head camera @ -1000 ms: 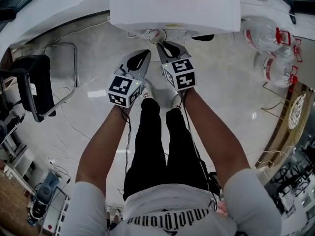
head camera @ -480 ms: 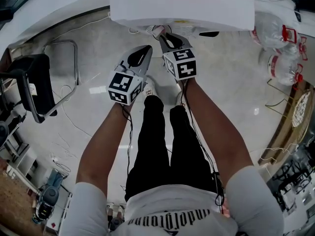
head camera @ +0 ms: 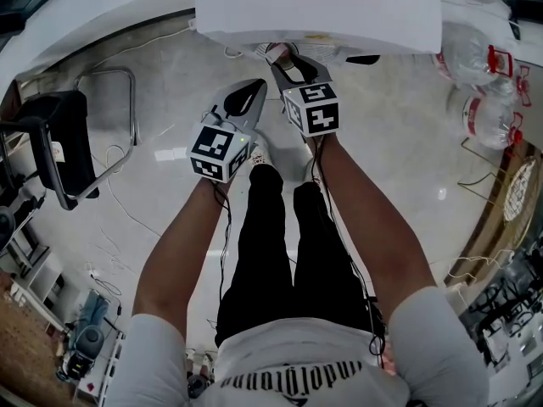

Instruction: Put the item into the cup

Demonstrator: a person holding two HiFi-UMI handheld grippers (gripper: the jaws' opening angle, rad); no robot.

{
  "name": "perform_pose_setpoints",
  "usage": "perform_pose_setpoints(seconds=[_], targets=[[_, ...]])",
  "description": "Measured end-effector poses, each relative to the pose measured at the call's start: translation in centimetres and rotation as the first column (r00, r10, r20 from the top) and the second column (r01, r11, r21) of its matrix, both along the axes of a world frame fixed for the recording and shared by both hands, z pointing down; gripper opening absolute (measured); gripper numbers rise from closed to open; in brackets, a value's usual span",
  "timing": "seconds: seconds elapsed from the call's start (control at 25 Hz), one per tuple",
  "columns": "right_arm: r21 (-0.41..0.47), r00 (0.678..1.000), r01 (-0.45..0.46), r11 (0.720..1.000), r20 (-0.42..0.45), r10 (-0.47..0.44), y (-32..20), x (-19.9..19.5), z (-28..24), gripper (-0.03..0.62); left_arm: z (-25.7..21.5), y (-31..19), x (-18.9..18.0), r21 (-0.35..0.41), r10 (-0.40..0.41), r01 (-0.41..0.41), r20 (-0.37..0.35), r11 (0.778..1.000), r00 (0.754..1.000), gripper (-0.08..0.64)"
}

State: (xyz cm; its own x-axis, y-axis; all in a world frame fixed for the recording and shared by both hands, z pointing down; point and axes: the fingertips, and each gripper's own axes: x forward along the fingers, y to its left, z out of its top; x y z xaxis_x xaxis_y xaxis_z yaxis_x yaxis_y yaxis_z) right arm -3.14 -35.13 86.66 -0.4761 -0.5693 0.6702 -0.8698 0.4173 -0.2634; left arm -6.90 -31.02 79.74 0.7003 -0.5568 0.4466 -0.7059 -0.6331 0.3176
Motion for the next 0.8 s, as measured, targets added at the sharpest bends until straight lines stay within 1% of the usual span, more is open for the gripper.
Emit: perform_pose_setpoints(seconds=[0.36,0.56,0.8], targets=[[0.010,1.000,0.020,1.000,-0.003,-0.020,0.9,-0.1,-1.1,0.137,-1.5,-0.3,-0.3,0.029,-0.031,0.031,0.003,0.999,1.000,0.014],[0.027,0.999,0.046,0.999,-0.014,-0.045,1.4,0.0,-2.1,0.133,-2.4,-0.2,0.1,0.046,-0.027,0.027,0.004,0.999,1.000,0.015],[0.058,0.997,0.072,0.996,-0.031,-0.070,1.9,0.2,-3.7,0.046,-3.2,0.3,0.3,0.052,-0.032,0.032,0.003,0.998,0.999,0.014]])
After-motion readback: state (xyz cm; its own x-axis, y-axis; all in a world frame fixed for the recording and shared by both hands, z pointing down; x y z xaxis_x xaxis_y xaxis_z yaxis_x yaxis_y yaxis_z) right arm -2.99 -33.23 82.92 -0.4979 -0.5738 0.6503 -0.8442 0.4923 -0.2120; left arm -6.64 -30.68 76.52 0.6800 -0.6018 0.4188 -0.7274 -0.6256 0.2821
